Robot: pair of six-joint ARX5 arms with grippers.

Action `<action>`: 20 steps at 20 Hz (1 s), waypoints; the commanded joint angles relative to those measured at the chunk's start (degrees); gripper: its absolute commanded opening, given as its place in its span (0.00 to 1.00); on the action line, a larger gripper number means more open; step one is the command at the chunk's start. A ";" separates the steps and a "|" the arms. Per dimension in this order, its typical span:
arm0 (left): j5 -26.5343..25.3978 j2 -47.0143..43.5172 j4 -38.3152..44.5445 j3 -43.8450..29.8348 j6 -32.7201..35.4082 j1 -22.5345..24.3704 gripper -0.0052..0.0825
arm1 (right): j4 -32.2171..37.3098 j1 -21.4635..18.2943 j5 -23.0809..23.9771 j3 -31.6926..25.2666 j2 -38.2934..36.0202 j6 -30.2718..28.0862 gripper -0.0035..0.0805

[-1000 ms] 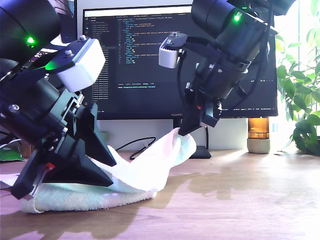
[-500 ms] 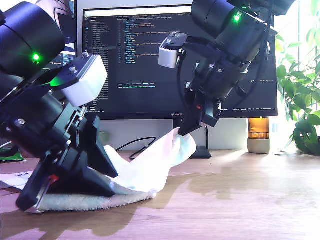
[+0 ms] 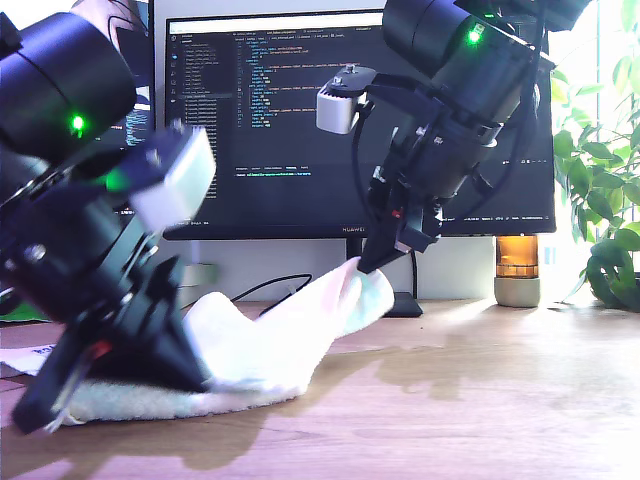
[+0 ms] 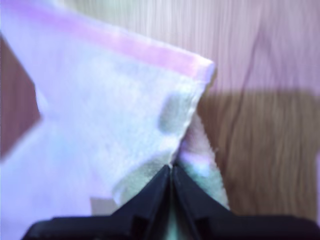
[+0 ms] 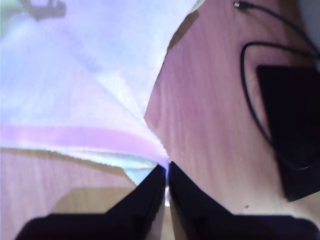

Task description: Fold the tea towel to a neat square and place it to the right

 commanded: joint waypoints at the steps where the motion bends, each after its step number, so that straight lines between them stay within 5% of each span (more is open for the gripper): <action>1: -1.86 -0.81 -3.08 0.87 -1.92 -0.09 0.03 | -0.55 0.63 -0.39 0.33 0.35 0.52 0.03; 13: -2.12 -16.24 -19.87 5.16 -8.61 -0.11 0.03 | -5.81 4.94 -7.17 0.33 0.35 4.79 0.03; 20: -5.09 -16.98 -29.59 5.16 -9.16 3.26 0.03 | -8.52 7.34 -9.35 0.31 0.46 6.08 0.03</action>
